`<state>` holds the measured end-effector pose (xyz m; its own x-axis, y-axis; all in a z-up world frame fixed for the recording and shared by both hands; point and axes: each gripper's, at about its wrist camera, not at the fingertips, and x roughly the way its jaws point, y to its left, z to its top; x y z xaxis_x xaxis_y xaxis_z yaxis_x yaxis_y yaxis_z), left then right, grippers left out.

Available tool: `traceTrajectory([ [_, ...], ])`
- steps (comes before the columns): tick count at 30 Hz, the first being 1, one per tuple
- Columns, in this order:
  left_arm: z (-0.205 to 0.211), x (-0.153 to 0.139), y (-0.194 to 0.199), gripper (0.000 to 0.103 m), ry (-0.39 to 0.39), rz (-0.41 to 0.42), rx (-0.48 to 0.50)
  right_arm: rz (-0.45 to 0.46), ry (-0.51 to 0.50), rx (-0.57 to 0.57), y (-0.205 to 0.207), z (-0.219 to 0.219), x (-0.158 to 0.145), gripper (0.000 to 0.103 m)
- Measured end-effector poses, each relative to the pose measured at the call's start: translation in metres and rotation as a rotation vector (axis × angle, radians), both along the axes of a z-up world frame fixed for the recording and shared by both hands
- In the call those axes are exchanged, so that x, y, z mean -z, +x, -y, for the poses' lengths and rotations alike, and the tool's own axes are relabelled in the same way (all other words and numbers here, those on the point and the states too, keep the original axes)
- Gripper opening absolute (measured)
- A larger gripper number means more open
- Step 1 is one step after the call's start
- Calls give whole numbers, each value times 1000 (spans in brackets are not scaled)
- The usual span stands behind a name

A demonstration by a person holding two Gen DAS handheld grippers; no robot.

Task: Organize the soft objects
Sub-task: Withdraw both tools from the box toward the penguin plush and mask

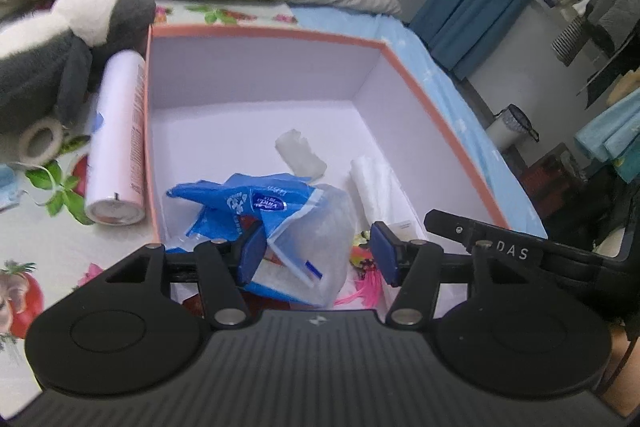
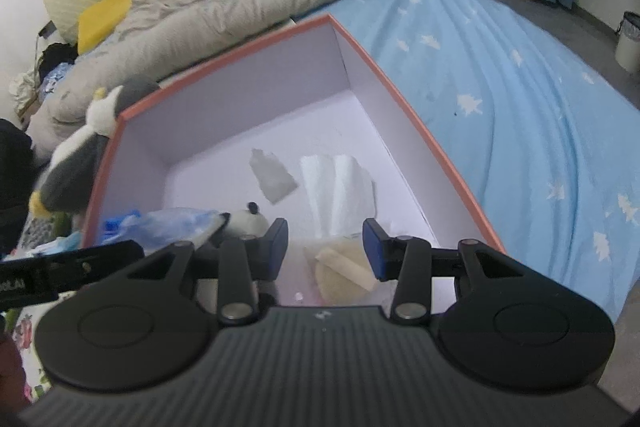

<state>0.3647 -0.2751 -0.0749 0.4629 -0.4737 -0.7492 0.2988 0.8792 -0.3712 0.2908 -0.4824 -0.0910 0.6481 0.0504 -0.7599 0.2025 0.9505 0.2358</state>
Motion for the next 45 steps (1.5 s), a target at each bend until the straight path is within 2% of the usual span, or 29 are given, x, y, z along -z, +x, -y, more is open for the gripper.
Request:
traceTrajectory([
  [14, -46, -82, -82, 67, -35, 199, -28, 154, -7, -34, -62, -42, -75, 44],
  [23, -96, -116, -143, 67, -52, 293, -103, 234, -2, -110, -103, -83, -103, 44],
  [33, -158, -118, -212, 67, -23, 325, -201, 274, 8, -210, -144, -136, -112, 44],
  [39, -192, -116, -247, 67, -19, 328, -242, 277, 24, -257, -165, -166, -107, 44],
  [45, -216, -105, -264, 70, -26, 315, -254, 276, 46, -294, -178, -190, -96, 44],
])
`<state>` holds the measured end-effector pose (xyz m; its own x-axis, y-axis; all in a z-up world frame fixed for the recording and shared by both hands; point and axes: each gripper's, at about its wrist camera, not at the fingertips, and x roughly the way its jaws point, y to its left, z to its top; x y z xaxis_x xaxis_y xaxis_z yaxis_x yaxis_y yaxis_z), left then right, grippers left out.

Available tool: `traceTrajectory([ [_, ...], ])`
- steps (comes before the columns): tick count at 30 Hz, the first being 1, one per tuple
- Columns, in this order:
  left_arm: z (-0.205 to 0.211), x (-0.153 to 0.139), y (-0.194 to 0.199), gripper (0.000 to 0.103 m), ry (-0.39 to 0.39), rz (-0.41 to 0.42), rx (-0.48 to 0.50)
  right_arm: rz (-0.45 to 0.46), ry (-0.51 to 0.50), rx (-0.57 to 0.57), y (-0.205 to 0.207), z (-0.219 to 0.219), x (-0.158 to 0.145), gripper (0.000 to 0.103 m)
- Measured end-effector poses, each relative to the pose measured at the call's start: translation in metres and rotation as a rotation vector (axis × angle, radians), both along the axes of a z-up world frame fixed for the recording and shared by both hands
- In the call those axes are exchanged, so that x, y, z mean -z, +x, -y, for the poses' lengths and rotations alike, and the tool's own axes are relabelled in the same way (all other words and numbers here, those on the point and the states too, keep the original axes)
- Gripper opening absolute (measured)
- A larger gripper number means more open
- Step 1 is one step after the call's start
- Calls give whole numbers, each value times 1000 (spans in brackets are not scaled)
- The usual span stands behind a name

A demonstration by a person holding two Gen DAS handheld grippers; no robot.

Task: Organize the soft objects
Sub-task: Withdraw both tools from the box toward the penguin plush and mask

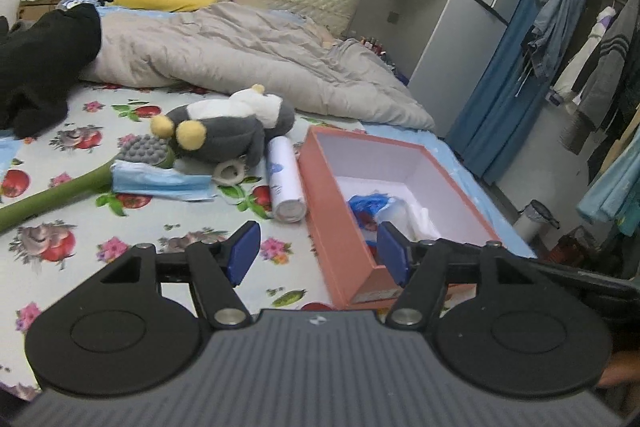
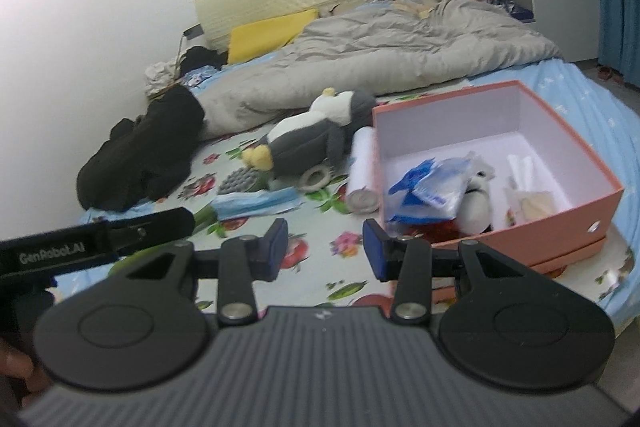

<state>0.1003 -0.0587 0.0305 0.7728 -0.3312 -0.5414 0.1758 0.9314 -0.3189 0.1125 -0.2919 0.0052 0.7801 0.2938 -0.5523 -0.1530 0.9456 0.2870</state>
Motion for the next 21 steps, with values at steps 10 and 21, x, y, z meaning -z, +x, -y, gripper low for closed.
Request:
traceTrajectory([
  [10, -30, 31, -22, 70, 26, -23, -43, -14, 7, -50, -17, -33, 26, 44],
  [21, -53, 53, -48, 70, 46, -44, -109, -39, 13, -116, -35, -58, 51, 44],
])
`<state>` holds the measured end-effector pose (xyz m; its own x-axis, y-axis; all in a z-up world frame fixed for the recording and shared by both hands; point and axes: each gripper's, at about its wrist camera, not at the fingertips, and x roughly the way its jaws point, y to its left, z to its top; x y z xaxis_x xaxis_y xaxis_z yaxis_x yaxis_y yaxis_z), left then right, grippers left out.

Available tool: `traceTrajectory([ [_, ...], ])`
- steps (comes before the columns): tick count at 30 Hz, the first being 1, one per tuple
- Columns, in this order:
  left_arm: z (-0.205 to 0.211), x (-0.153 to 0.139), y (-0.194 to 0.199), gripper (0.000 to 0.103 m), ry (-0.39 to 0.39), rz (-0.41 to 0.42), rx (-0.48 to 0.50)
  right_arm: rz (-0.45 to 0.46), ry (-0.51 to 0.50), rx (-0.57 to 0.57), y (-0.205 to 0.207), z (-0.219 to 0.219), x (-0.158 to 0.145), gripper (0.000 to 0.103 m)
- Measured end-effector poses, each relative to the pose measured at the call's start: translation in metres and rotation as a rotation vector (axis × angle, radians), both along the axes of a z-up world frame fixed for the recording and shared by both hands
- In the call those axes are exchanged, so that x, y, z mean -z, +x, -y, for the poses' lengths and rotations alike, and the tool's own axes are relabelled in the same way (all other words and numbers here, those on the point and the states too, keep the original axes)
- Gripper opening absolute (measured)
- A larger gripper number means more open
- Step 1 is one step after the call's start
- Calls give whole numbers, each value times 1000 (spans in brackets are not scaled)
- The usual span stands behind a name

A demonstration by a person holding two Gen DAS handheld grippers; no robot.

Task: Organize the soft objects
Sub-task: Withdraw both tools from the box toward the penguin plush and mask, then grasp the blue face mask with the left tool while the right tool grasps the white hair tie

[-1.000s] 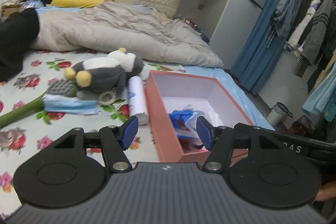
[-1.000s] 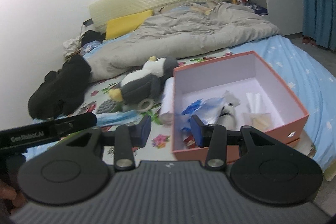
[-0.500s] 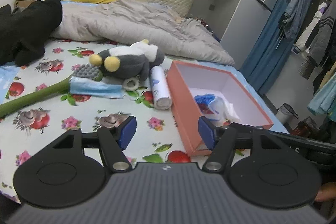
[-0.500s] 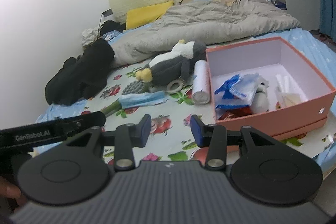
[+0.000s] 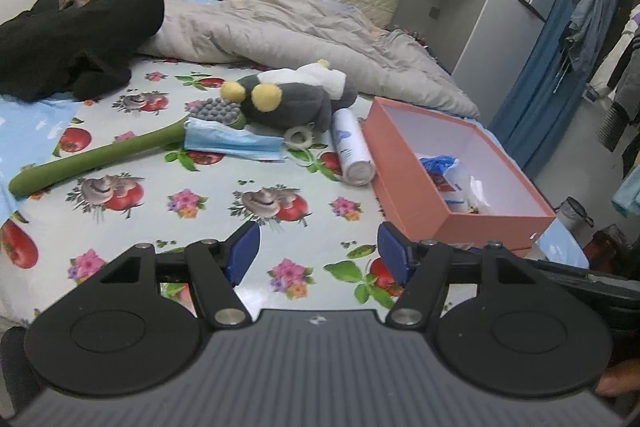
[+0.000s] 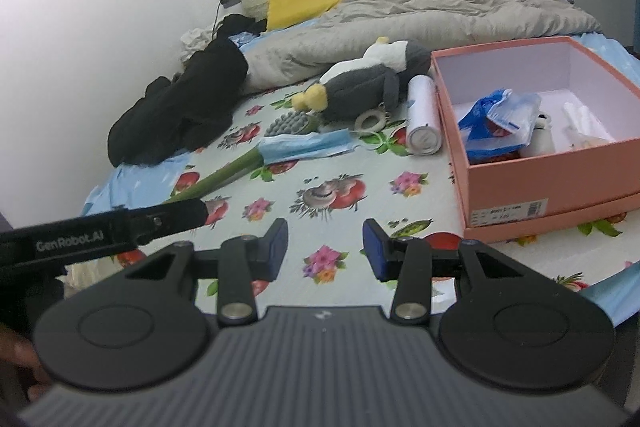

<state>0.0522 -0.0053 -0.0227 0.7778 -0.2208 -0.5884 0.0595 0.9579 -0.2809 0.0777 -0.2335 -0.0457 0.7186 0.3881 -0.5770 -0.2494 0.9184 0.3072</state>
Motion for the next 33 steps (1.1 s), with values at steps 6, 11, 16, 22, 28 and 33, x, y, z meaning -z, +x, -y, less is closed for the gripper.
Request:
traceTrajectory([
  [6, -9, 8, 7, 71, -4, -11, -13, -12, -10, 7, 8, -4, 4, 44],
  [11, -12, 18, 26, 71, -12, -31, -8, -21, -10, 26, 22, -6, 9, 44],
  [16, -18, 35, 53, 71, 2, -38, 3, -30, -9, 30, 39, -16, 17, 44],
  [22, -30, 62, 101, 71, 22, -78, -11, -45, -6, 27, 75, -35, 31, 44],
  [28, -39, 82, 151, 71, 76, -105, -5, -51, -8, 38, 120, -44, 44, 44],
  [33, -48, 99, 193, 71, 117, -128, -3, -69, -2, 51, 160, -49, 59, 44],
])
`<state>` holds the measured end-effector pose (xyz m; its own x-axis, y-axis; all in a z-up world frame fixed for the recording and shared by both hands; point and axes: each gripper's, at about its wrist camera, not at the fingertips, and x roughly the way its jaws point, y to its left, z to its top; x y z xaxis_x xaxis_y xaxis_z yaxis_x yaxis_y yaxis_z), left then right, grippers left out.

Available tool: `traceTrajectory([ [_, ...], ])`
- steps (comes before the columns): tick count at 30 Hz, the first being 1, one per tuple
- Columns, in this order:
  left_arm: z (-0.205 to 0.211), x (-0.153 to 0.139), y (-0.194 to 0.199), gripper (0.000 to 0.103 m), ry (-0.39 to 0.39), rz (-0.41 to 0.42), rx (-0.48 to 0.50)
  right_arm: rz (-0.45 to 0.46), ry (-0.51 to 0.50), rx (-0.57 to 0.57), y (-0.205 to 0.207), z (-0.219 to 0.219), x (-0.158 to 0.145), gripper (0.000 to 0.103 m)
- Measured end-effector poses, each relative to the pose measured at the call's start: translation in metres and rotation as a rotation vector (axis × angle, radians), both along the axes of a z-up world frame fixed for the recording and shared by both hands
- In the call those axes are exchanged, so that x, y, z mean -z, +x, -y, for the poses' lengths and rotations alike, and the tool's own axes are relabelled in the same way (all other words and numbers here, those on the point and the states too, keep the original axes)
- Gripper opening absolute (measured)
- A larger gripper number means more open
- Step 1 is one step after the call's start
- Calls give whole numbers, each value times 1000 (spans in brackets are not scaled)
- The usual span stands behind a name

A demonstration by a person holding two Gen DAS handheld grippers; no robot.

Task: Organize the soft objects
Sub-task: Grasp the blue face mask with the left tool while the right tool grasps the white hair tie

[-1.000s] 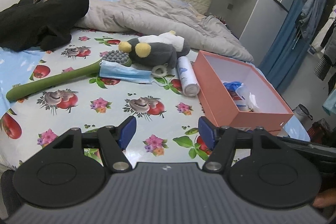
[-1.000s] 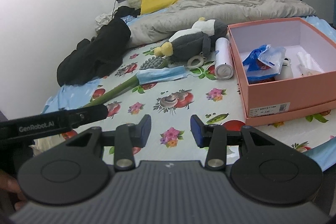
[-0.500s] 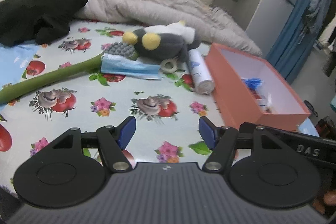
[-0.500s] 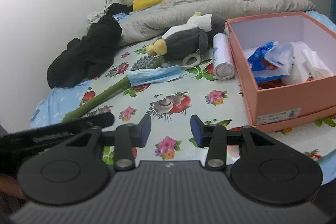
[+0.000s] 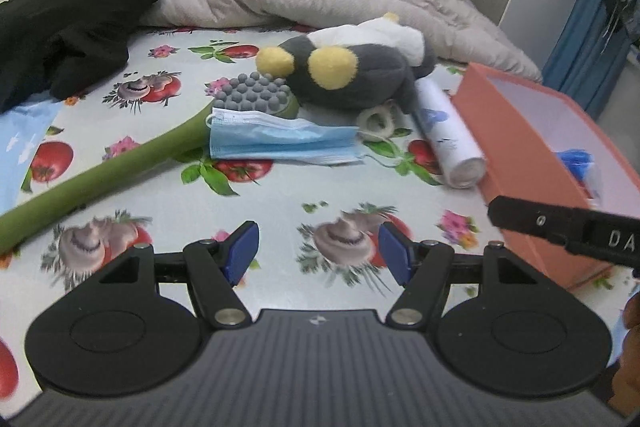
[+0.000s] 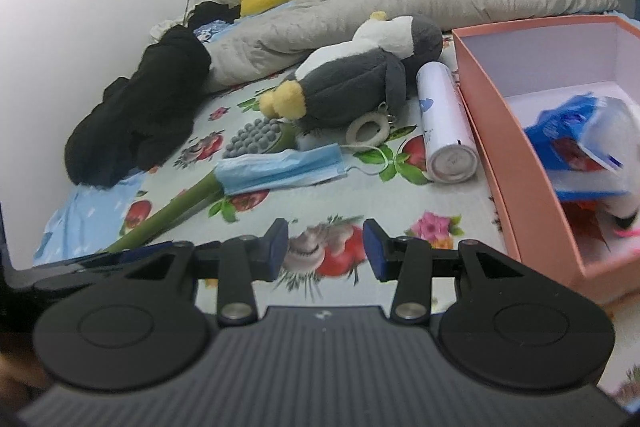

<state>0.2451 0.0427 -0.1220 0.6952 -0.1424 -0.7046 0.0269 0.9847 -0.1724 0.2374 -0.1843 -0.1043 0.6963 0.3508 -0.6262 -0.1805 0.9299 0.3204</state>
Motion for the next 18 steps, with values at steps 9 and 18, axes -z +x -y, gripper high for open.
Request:
traceTrajectory([
  [9, -20, 36, 72, 72, 18, -5, -37, -10, 6, 12, 72, -12, 25, 44],
  [18, -46, 71, 119, 72, -44, 29, -163, -8, -20, -8, 138, -33, 55, 44],
])
